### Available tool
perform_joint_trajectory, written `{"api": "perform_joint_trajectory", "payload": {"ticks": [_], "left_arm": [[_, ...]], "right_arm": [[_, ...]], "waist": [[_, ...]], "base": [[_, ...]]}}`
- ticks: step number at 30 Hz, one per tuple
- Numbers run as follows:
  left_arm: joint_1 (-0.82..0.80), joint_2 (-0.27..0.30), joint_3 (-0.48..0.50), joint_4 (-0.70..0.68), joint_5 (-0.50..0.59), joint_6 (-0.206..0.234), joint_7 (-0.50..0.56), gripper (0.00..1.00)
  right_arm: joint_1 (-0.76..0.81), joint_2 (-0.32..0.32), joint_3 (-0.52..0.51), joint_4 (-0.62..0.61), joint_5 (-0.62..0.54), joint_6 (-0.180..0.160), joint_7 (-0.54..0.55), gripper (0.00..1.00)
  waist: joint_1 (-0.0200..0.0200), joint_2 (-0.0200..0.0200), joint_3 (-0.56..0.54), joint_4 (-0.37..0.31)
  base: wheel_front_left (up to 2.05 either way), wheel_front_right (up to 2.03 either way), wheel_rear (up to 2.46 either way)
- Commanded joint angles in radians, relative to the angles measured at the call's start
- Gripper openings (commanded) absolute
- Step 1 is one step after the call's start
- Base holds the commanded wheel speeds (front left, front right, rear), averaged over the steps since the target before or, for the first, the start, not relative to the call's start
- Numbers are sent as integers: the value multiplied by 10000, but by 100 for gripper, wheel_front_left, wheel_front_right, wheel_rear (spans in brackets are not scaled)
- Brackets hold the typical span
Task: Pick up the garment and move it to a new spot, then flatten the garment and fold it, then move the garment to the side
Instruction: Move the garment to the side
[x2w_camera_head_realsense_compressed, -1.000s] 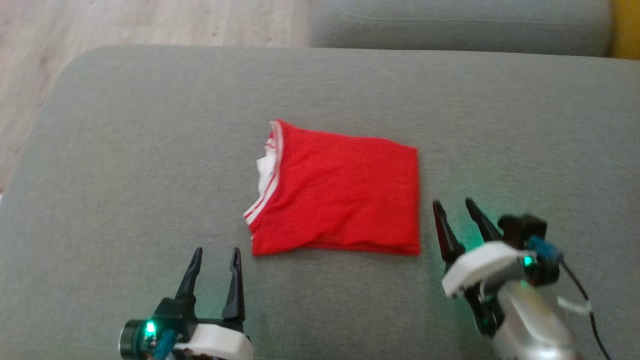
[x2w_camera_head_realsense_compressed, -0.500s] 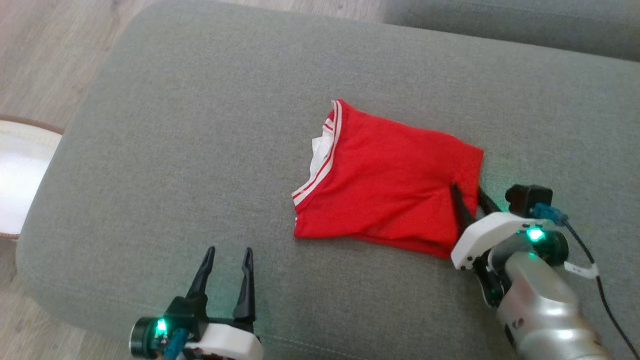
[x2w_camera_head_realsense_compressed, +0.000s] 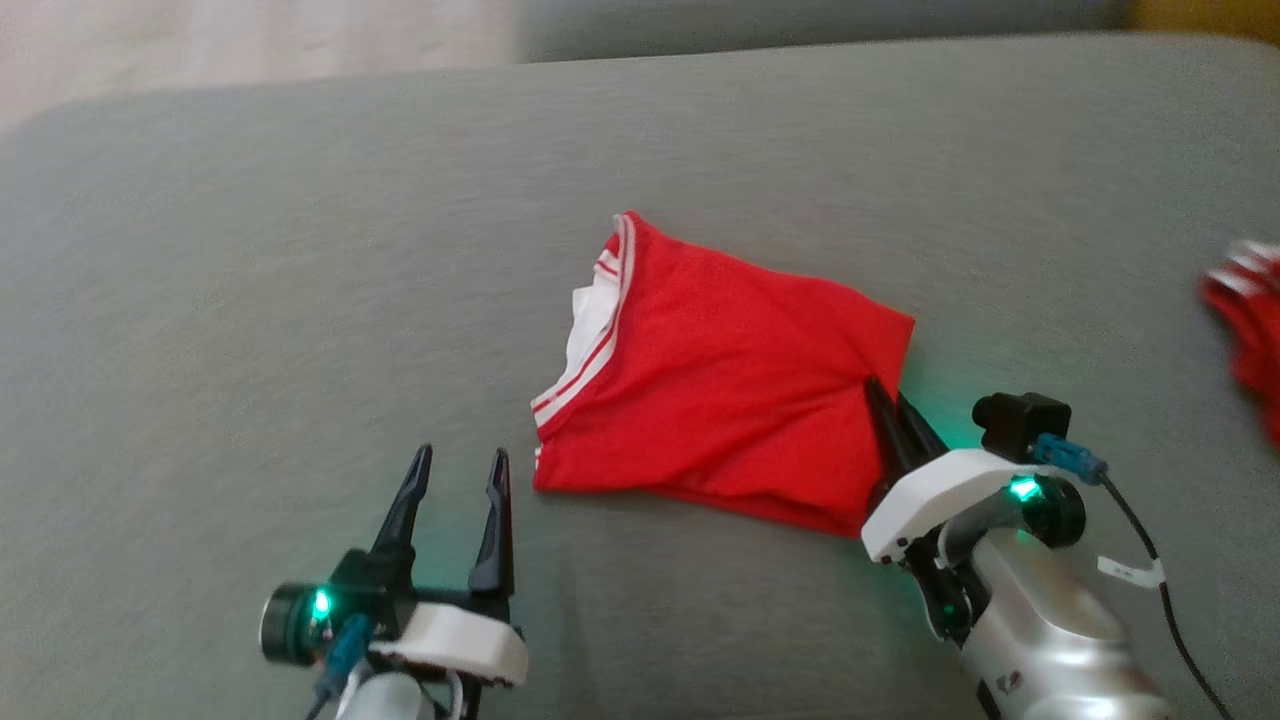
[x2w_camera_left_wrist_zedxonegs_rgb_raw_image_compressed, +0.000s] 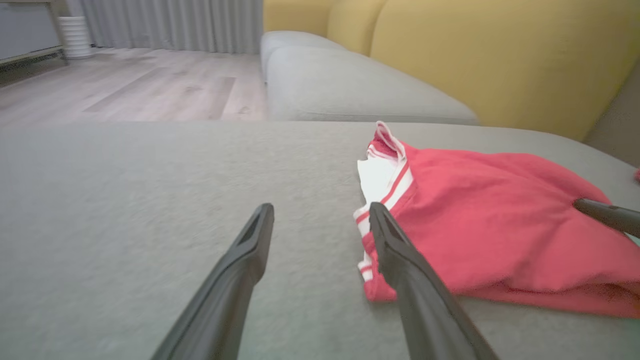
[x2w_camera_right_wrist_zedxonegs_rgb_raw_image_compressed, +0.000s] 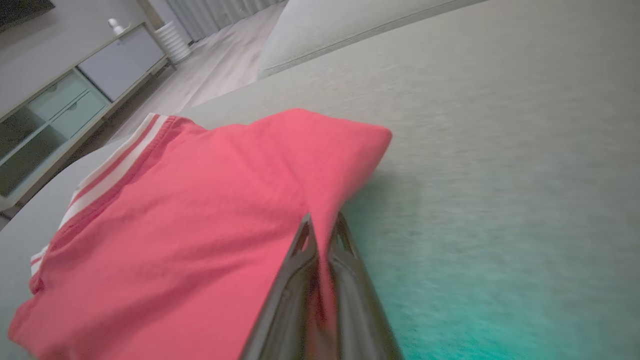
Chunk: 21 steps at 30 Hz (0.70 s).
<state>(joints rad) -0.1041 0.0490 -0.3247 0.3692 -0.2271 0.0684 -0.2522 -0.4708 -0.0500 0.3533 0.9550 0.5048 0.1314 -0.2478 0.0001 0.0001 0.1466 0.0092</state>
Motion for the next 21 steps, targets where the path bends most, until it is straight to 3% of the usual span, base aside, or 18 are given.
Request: {"api": "perform_joint_trajectory", "payload": {"ticks": [1, 5, 11, 17, 21], "left_arm": [[-444, 12, 225, -305, 82, -61, -95, 100], [-544, 12, 223, -274, 85, -115, -95, 100], [-621, 12, 185, -303, -59, -134, -95, 100], [-732, 12, 11, -245, -41, -151, -95, 100], [-734, 12, -84, -155, -81, -168, -95, 100]], "right_arm": [[27, -3, 104, -470, 22, -7, -135, 0], [416, -3, 33, -1029, -11, -7, -137, 0], [827, -3, -75, -1538, -147, -7, -138, 0], [936, -40, -157, -1932, -432, -7, -138, 0], [432, -501, -96, -2116, -603, -7, -138, 0]], "waist": [[-1, -1, -61, -1793], [-1, -1, -41, -2954], [-1, -1, 80, -4049], [-1, -1, 213, -4577], [-1, -1, 311, -4542]], "base": [[0, 0, 0], [0, 0, 0], [0, 0, 0], [0, 0, 0], [0, 0, 0]]}}
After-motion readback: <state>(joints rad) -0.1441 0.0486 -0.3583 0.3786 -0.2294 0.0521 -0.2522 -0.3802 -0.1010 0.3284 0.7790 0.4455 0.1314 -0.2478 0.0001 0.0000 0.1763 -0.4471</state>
